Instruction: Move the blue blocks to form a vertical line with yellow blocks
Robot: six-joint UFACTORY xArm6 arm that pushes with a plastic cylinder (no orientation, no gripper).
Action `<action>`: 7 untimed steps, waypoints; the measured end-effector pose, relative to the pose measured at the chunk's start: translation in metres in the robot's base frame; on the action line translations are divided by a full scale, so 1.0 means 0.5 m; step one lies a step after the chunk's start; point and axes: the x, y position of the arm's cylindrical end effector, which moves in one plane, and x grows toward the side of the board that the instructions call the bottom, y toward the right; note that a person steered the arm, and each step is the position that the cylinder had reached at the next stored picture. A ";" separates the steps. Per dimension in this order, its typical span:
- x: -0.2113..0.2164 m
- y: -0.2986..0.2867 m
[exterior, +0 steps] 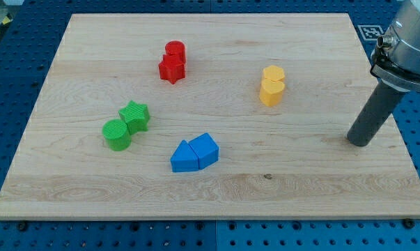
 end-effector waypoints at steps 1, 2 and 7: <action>0.000 0.000; 0.000 -0.001; -0.059 -0.083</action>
